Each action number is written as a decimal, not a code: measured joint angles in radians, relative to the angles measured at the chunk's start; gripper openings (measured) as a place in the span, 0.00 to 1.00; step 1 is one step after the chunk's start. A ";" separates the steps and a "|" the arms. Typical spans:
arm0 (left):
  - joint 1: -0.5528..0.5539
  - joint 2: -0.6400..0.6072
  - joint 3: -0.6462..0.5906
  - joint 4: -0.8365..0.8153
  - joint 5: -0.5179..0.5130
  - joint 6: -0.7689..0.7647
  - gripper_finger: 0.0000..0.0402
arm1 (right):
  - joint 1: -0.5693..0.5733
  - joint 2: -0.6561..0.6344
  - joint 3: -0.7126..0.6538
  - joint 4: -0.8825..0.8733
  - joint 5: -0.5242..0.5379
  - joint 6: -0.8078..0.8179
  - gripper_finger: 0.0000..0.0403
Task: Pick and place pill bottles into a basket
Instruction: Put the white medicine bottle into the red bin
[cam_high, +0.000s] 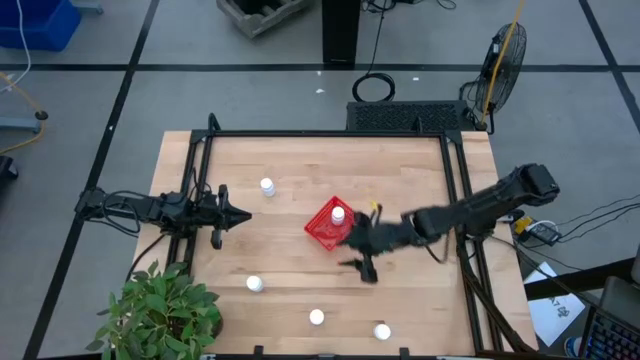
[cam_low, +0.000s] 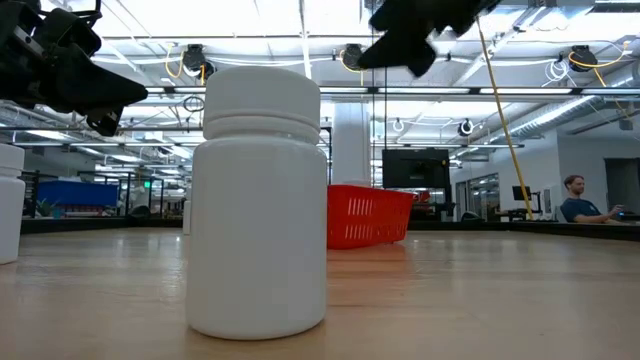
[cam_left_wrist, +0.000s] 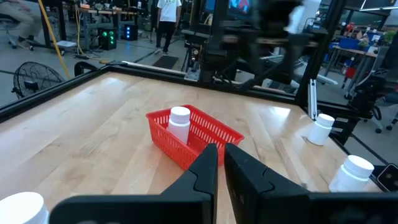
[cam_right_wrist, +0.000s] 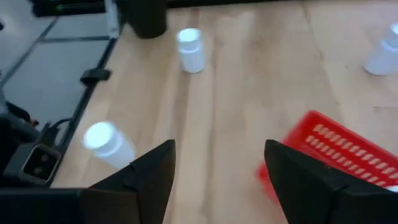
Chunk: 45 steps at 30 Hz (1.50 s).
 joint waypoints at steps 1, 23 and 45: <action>0.000 0.000 0.000 0.000 0.000 0.000 0.08 | 0.038 0.000 0.000 0.001 0.041 0.006 0.58; 0.000 0.000 0.000 0.000 0.000 0.000 0.08 | 0.695 0.158 0.002 0.099 0.650 0.268 0.74; 0.000 0.000 0.000 0.000 0.000 0.000 0.08 | 0.764 0.332 0.002 0.086 0.687 0.523 0.73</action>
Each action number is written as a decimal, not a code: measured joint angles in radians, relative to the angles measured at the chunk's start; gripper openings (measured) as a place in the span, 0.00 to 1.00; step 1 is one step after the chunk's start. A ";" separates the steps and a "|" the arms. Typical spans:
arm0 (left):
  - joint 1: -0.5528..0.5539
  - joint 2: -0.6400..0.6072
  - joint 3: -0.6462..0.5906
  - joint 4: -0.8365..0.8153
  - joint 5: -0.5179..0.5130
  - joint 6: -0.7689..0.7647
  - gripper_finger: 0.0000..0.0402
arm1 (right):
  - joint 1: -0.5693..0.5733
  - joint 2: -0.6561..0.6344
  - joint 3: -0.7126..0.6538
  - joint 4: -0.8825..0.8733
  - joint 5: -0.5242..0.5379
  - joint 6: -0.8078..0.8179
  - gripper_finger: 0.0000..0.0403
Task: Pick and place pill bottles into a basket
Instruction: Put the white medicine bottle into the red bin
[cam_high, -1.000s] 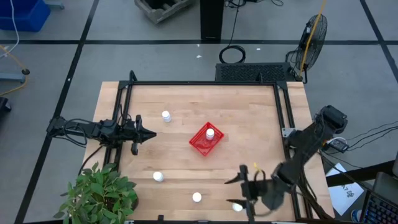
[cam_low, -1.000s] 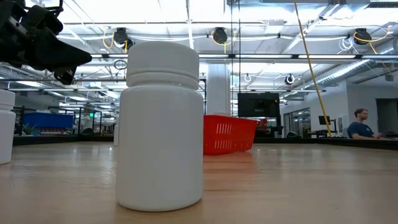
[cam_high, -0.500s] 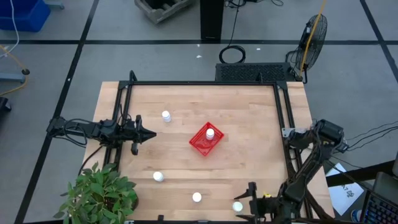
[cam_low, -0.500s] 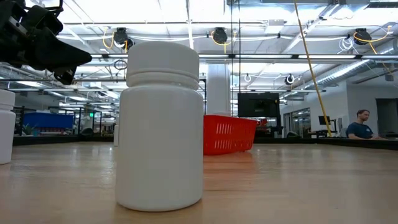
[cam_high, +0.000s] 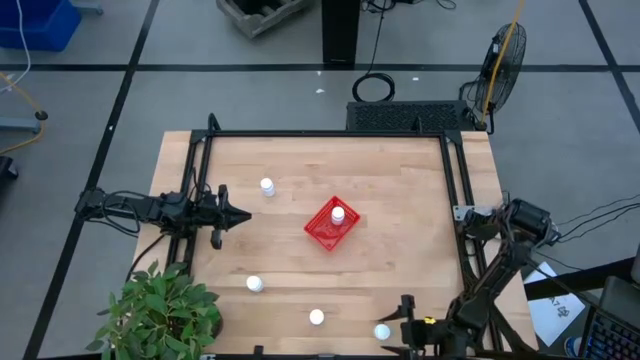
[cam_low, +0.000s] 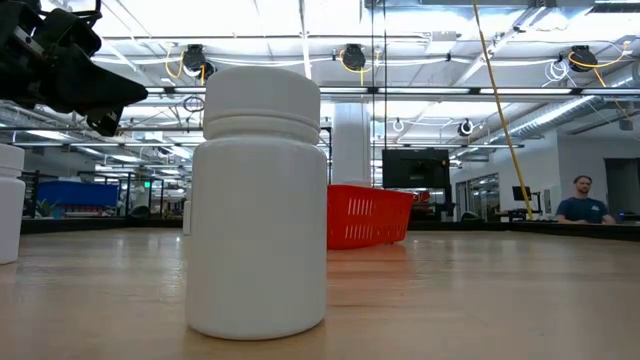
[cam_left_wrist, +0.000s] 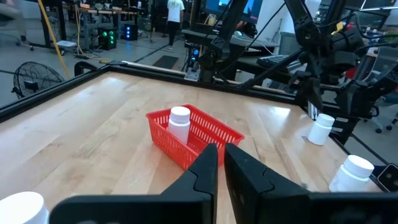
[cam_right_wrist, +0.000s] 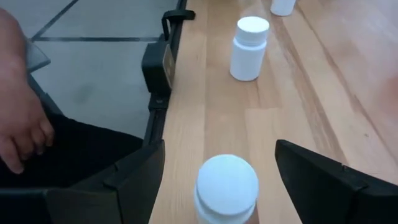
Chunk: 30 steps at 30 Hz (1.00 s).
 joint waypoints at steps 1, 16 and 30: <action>0.000 0.000 0.000 0.000 0.000 0.000 0.08 | -0.001 0.005 0.000 -0.004 0.000 0.000 0.73; 0.000 0.000 0.000 0.000 0.000 0.000 0.08 | -0.020 0.036 -0.001 -0.091 -0.083 0.133 0.66; 0.000 0.000 0.000 0.000 0.000 0.000 0.08 | -0.026 0.036 0.000 -0.079 -0.081 0.105 0.45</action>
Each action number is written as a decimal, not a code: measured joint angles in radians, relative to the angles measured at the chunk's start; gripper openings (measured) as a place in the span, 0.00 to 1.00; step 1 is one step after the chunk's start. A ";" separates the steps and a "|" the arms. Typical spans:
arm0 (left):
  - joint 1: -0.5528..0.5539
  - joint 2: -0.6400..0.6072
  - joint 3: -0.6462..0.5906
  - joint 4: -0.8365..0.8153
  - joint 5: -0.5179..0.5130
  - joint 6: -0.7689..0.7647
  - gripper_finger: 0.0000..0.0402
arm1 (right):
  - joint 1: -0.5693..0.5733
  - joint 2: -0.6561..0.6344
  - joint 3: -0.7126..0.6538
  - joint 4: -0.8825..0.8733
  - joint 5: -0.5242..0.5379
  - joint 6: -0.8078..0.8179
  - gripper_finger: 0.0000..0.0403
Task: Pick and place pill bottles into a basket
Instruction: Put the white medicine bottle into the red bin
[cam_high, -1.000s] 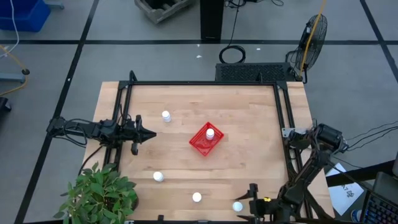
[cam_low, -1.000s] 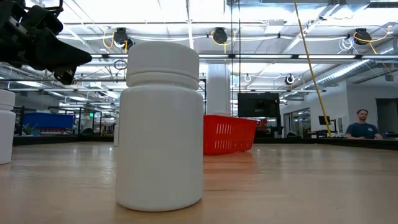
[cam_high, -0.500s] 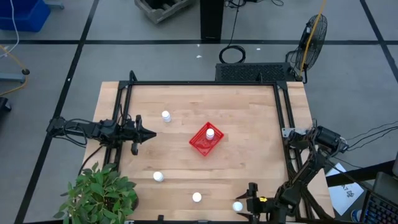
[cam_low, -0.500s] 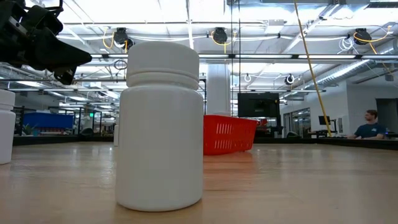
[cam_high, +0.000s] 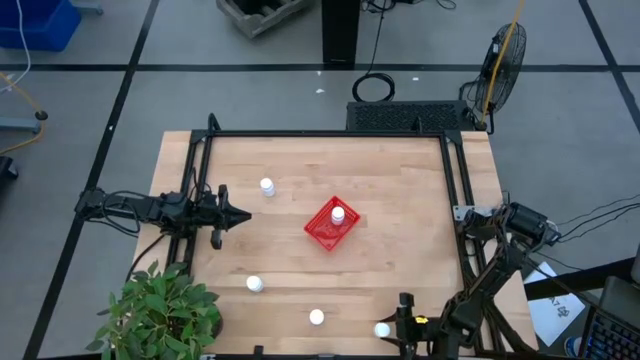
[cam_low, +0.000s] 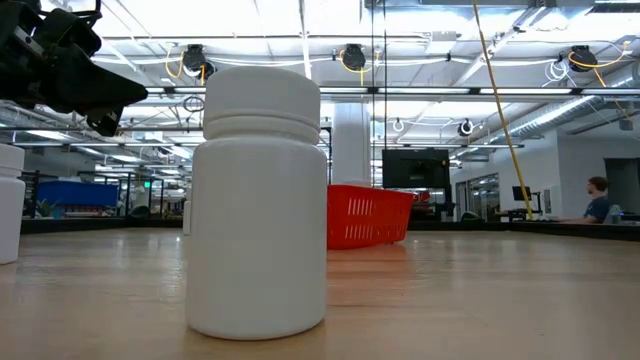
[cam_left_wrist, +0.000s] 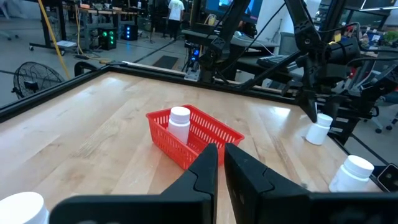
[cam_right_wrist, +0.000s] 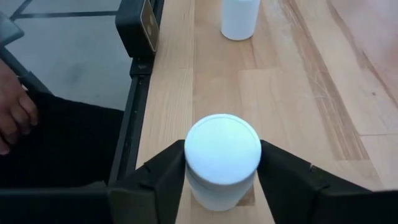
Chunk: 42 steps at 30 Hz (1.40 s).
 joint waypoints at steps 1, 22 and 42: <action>0.000 0.000 0.000 0.000 0.000 0.000 0.08 | -0.001 0.000 0.000 0.000 0.000 0.000 0.43; 0.000 0.000 0.000 0.000 0.000 0.000 0.08 | -0.183 -0.093 0.000 -0.001 0.085 -0.410 0.37; 0.000 0.000 0.000 0.000 0.000 0.000 0.08 | -0.786 -0.218 0.000 0.214 -0.272 -0.860 0.37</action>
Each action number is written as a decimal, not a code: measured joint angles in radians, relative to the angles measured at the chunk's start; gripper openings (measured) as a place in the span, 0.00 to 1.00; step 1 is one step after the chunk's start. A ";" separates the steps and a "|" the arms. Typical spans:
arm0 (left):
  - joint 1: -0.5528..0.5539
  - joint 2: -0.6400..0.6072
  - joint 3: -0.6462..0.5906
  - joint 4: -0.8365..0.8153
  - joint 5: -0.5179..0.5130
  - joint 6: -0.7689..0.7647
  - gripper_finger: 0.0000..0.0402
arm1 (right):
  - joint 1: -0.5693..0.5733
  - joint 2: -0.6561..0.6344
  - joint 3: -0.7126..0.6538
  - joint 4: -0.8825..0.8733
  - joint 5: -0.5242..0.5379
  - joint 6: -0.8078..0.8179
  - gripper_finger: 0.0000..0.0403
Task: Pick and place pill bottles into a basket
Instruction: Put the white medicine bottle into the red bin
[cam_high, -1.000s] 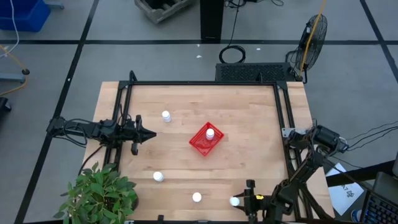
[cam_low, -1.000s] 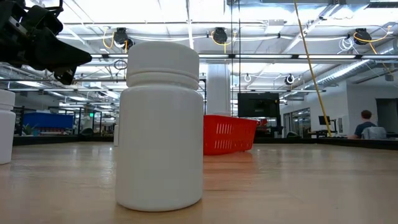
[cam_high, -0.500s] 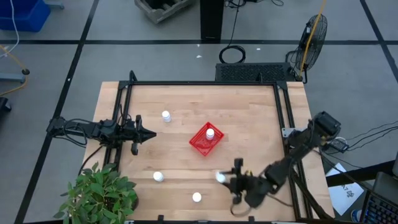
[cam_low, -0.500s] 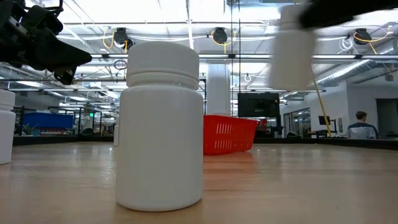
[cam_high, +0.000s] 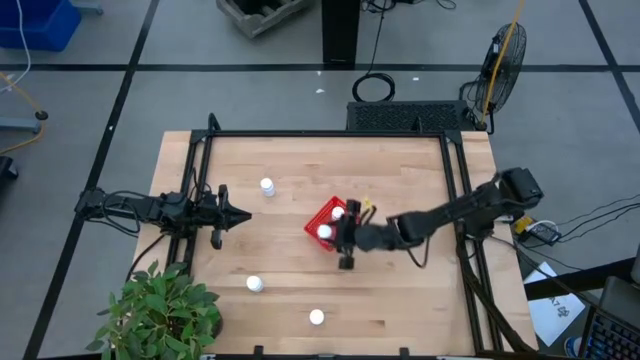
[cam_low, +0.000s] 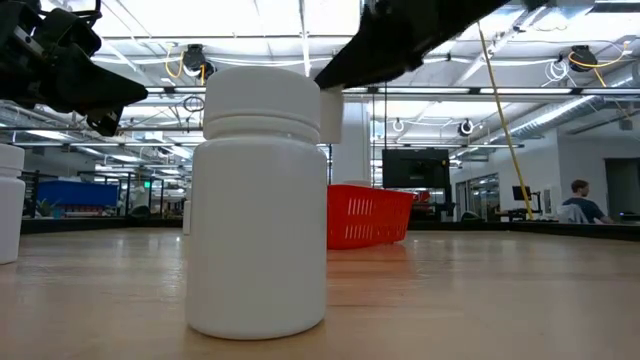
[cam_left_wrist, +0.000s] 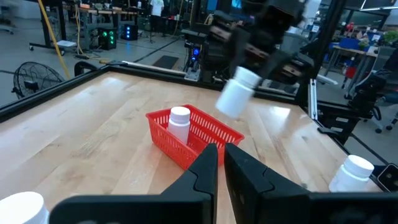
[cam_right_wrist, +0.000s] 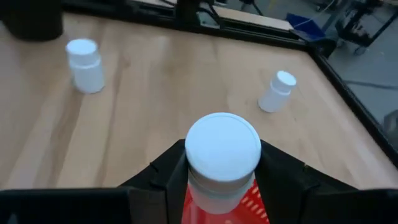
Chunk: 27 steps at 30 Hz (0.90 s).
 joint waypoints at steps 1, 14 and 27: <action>0.000 0.000 0.000 0.000 0.000 0.000 0.08 | -0.023 0.007 0.000 0.017 -0.027 0.001 0.37; 0.000 0.000 0.000 0.000 0.000 0.000 0.08 | -0.096 0.154 -0.001 0.082 -0.096 0.052 0.38; 0.000 0.000 0.000 0.000 0.000 0.000 0.08 | -0.119 0.184 -0.012 0.101 -0.093 0.109 0.39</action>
